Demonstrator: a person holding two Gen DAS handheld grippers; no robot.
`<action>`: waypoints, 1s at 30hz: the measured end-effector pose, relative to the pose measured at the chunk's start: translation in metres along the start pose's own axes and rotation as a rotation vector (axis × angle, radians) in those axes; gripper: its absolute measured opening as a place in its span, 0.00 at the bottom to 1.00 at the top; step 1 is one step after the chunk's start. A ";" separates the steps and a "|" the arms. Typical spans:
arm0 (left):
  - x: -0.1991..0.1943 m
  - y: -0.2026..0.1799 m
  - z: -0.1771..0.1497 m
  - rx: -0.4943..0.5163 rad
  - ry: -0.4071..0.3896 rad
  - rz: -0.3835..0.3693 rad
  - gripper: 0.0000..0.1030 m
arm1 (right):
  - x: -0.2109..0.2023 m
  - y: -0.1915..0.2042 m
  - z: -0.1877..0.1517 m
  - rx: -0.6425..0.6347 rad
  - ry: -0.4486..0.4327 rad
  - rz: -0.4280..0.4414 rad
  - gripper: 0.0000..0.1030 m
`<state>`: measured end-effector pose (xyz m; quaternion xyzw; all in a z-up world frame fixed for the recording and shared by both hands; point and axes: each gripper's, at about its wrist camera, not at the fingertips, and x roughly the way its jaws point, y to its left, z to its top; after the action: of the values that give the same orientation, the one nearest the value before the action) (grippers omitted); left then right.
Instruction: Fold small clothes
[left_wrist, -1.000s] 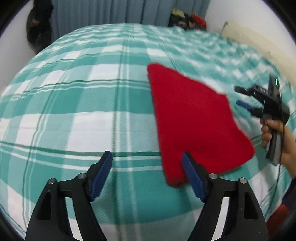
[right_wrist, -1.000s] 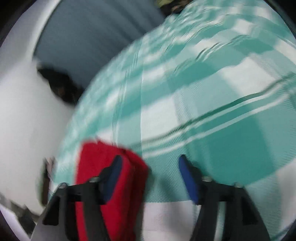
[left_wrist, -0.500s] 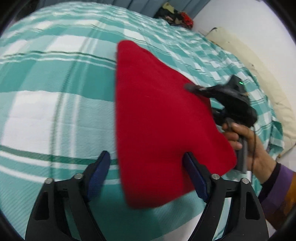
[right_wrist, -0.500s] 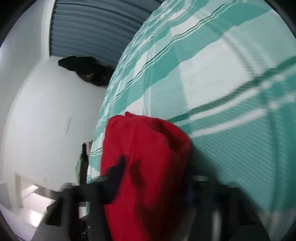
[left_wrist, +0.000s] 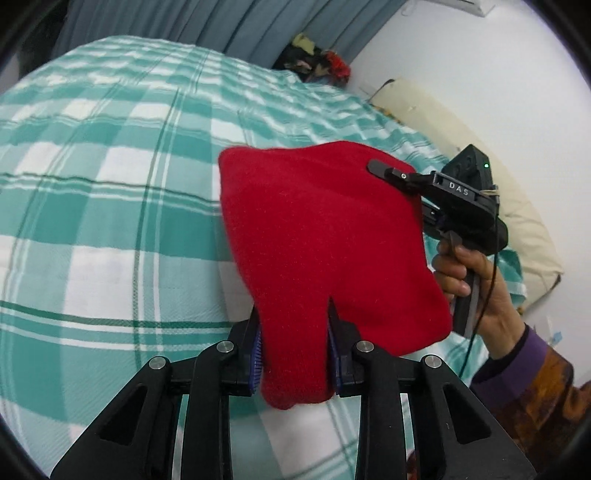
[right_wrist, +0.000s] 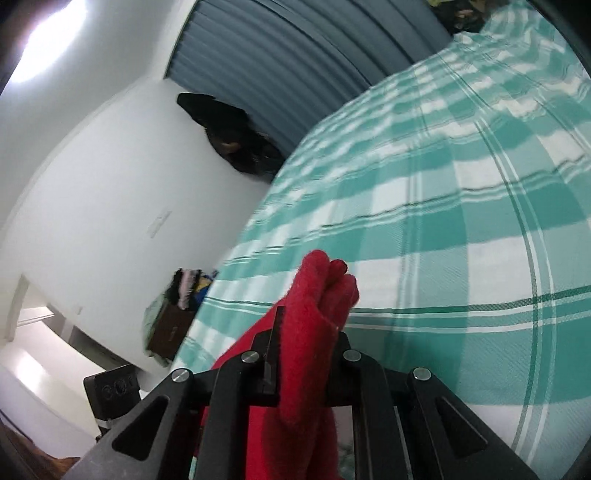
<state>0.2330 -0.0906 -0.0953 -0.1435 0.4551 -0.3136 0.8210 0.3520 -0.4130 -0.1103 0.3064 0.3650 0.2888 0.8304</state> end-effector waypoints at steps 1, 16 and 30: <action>-0.002 -0.001 0.000 -0.015 0.013 -0.005 0.29 | -0.006 0.002 -0.002 0.018 0.009 -0.004 0.13; -0.032 -0.023 -0.108 0.173 -0.015 0.633 0.96 | -0.122 0.015 -0.188 0.012 -0.009 -0.713 0.97; -0.096 -0.062 -0.121 0.196 -0.097 0.775 0.96 | -0.148 0.145 -0.283 -0.182 0.037 -0.785 1.00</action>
<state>0.0703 -0.0704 -0.0661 0.1029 0.4041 -0.0156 0.9088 0.0099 -0.3392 -0.0971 0.0635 0.4420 -0.0137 0.8947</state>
